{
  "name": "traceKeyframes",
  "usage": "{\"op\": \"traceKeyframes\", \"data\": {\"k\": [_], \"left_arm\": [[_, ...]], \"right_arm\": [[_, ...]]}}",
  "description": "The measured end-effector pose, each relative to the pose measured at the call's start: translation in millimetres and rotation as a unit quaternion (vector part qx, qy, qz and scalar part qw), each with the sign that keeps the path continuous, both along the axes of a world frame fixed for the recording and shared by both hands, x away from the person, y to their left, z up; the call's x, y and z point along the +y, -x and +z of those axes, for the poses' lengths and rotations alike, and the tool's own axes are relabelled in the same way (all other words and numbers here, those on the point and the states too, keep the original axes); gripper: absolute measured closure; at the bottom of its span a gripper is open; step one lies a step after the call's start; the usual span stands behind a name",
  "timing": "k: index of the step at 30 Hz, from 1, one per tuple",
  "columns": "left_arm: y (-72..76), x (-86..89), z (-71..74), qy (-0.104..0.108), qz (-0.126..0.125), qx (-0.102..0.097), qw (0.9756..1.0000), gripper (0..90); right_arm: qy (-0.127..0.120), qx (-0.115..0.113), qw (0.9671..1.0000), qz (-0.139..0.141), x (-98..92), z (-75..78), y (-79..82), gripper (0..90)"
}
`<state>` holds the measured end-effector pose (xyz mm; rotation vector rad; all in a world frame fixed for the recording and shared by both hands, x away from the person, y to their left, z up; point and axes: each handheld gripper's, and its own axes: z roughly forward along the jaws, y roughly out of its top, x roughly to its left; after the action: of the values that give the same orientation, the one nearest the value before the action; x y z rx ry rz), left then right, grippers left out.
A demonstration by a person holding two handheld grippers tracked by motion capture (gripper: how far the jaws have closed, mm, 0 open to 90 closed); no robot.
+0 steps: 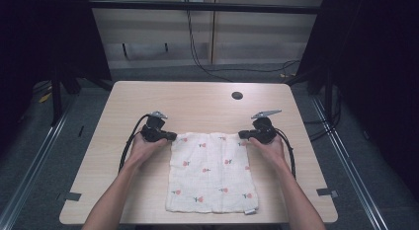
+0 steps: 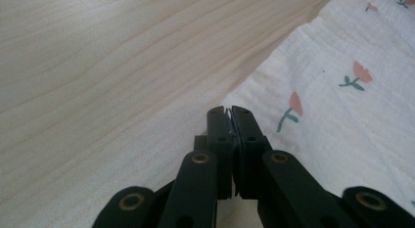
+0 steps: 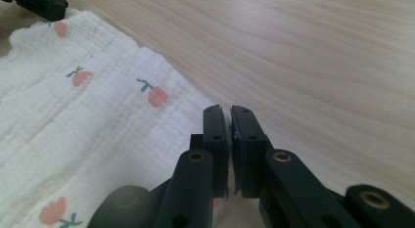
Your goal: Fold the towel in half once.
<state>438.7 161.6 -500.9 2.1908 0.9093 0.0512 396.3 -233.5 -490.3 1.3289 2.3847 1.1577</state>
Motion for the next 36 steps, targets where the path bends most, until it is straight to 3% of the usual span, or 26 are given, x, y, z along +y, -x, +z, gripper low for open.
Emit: {"op": "traceKeyframes", "data": {"k": [4, 9, 14, 18, 20, 21, 23, 25, 31, 33, 36], "left_arm": [[2.7, -1.0, 2.0, -0.005, 0.0, -0.001, 1.0, 88.3], [5.6, 2.1, 11.5, 0.004, -0.006, -0.002, 1.0, 88.3], [7.9, 6.9, 19.4, 0.029, 0.002, -0.001, 0.9996, 88.3], [9.3, 11.2, 33.1, 0.025, 0.003, -0.017, 0.9995, 88.4], [8.5, 12.5, 35.8, 0.03, 0.006, -0.019, 0.9994, 88.3], [7.2, 15.1, 42.1, 0.044, 0.013, -0.028, 0.9986, 88.3], [5.9, 15.8, 48.4, 0.051, 0.017, -0.033, 0.998, 88.4], [4.4, 15.5, 52.7, 0.043, 0.015, -0.04, 0.9982, 88.4], [2.8, 18.7, 59.0, 0.056, 0.013, -0.046, 0.9973, 88.5], [7.0, 19.4, 59.9, 0.058, 0.009, -0.05, 0.9971, 88.5], [14.0, 19.8, 59.2, 0.053, 0.005, -0.052, 0.9973, 88.6]], "right_arm": [[-0.011, 0.008, 0.9999, 0.004, -2.0, 0.4, -1.5, 86.7], [-0.018, 0.002, 0.9998, 0.004, -6.1, 9.3, -1.4, 87.0], [-0.025, -0.009, 0.9996, 0.005, -12.2, 22.4, -1.5, 87.0], [-0.026, -0.012, 0.9996, 0.005, -14.2, 29.2, -2.5, 87.1], [-0.029, -0.013, 0.9995, 0.005, -15.0, 30.4, -3.5, 87.1], [-0.036, -0.016, 0.9992, 0.002, -17.1, 33.3, -6.3, 87.2], [-0.025, -0.013, 0.9996, 0.005, -16.3, 35.5, -10.3, 87.2], [-0.025, -0.016, 0.9995, 0.006, -15.3, 38.4, -13.5, 87.2], [-0.032, -0.033, 0.9989, -0.001, -17.0, 50.1, -20.1, 87.4], [-0.048, -0.038, 0.9981, -0.002, -18.5, 53.2, -16.7, 87.4], [-0.047, -0.043, 0.998, 0.005, -19.0, 51.4, -10.2, 87.4]]}}
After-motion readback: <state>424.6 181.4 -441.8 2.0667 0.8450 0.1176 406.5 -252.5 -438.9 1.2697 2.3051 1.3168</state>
